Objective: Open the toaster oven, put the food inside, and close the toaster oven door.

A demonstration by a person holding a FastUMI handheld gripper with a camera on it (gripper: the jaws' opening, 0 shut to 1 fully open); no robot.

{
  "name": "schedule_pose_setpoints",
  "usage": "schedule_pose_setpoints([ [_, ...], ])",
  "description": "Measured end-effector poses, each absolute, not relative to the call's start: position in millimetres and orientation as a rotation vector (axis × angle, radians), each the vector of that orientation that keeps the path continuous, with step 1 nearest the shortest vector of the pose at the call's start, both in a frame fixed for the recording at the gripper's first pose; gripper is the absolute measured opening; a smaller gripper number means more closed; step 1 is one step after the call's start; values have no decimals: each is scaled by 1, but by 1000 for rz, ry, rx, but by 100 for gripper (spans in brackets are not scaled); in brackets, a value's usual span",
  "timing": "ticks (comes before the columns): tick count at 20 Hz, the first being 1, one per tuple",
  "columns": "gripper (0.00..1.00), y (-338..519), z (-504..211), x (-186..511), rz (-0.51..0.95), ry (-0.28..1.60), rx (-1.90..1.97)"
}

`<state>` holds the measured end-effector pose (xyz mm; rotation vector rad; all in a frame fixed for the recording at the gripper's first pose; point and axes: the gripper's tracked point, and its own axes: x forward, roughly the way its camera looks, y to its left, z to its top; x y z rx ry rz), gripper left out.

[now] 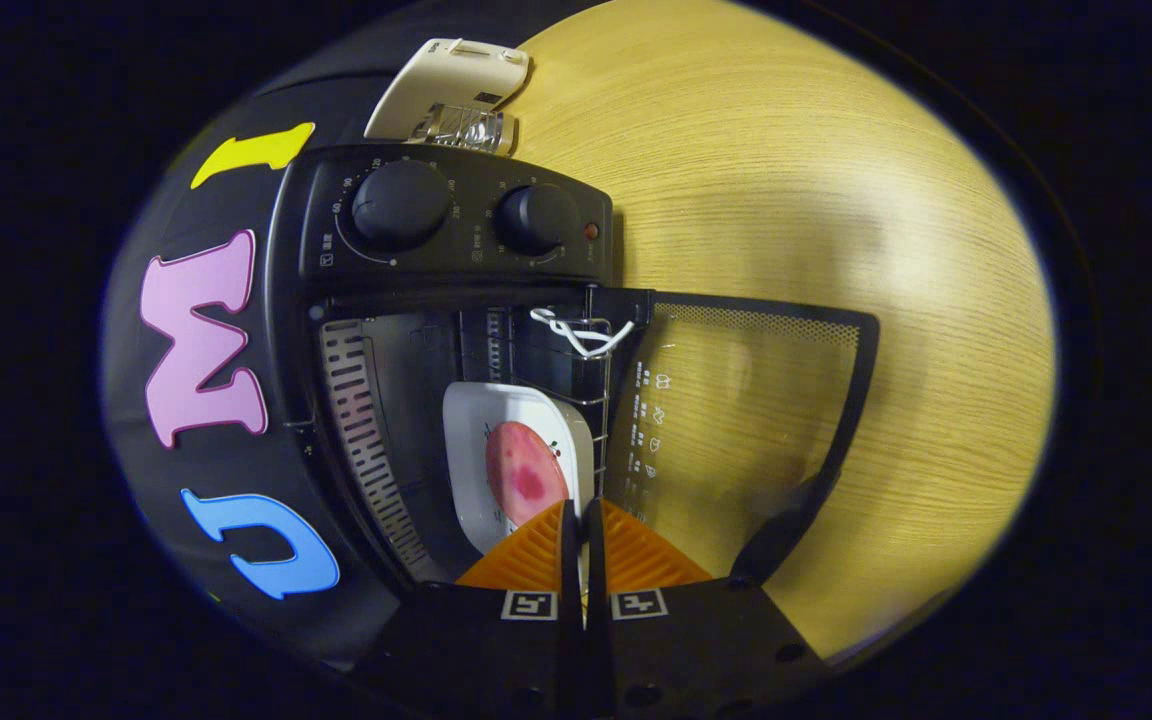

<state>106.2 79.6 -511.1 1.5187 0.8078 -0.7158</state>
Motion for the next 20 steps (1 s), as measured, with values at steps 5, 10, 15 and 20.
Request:
schedule_pose_setpoints([
  [5,5,83,-518,139,-758,742,1566],
  [10,10,82,-522,152,-770,724,1592],
  [15,15,79,-511,147,-731,723,1569],
  [20,41,83,-482,129,-618,788,1478],
])
